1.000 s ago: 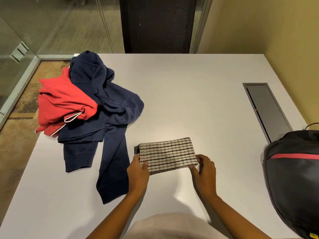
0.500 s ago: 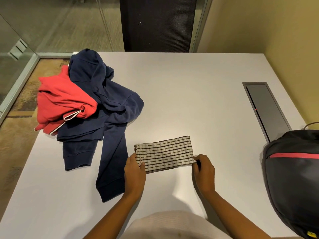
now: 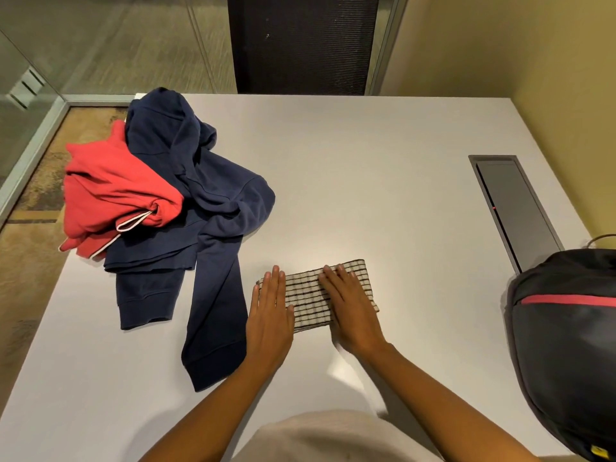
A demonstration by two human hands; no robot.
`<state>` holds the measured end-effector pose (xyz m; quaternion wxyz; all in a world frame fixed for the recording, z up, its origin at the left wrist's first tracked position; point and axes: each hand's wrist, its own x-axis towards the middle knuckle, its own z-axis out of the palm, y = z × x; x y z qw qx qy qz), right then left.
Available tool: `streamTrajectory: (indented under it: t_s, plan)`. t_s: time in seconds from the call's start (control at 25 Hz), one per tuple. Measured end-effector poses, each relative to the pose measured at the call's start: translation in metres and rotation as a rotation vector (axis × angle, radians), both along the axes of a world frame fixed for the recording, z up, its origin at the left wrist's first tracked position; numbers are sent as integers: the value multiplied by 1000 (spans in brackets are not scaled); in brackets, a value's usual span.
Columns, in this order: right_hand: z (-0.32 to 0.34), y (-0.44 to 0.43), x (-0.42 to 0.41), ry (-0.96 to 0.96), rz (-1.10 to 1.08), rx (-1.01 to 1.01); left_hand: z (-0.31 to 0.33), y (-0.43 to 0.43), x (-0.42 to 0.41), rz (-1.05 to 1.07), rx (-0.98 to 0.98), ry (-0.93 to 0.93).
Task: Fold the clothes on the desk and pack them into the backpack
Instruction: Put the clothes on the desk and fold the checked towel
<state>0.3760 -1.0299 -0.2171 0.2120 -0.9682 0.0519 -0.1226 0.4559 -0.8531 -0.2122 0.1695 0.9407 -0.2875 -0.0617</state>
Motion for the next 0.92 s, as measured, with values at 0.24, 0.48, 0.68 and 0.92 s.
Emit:
streamTrajectory:
  t_s: [0.24, 0.48, 0.68, 0.92]
  plan:
    - [-7, -45, -5, 215, 89, -274, -8, 13, 11, -49, 13, -9]
    - [-1, -43, 2, 162, 158, -182, 3, 19, 7, -35, -171, 84]
    - [-8, -32, 36, 100, 668, -363, 11, 22, -8, 71, -235, 63]
    - [-13, -57, 63, 99, 475, -285, 6, 2, -11, 118, -161, 56]
